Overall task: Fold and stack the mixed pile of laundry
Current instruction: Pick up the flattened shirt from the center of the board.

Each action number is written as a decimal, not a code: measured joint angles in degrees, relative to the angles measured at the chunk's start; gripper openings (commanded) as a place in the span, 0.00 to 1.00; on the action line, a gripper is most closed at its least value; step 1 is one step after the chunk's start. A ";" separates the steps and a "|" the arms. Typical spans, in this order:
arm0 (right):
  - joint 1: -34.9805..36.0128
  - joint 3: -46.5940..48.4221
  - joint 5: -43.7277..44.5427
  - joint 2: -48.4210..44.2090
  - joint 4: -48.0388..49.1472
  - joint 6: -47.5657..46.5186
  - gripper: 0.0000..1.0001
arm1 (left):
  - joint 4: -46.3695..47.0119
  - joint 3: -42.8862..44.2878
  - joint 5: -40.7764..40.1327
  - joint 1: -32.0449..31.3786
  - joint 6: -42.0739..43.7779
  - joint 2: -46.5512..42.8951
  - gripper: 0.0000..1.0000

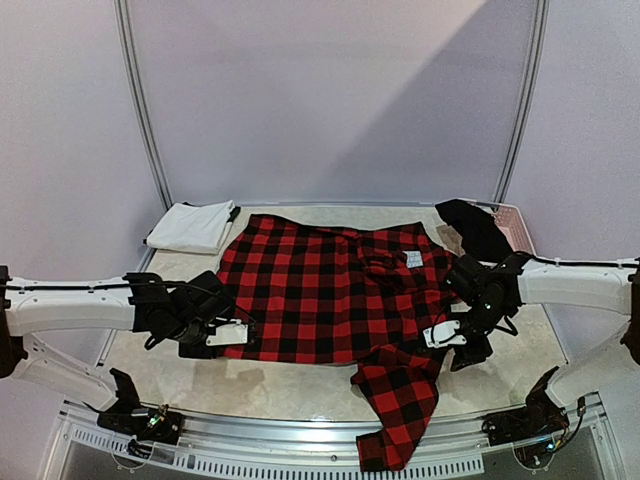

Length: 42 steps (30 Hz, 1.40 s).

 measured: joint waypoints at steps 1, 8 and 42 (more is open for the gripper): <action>0.90 -0.46 0.37 -0.28 0.63 -0.57 0.53 | 0.46 -0.52 0.02 0.00 0.33 -0.02 0.51; 5.68 -1.68 2.60 1.20 6.56 -1.55 0.56 | 3.10 -1.01 0.90 0.02 1.14 3.98 0.49; 11.02 -6.49 6.78 -7.43 5.88 3.08 0.00 | 5.62 -0.37 13.44 1.36 0.42 2.21 0.45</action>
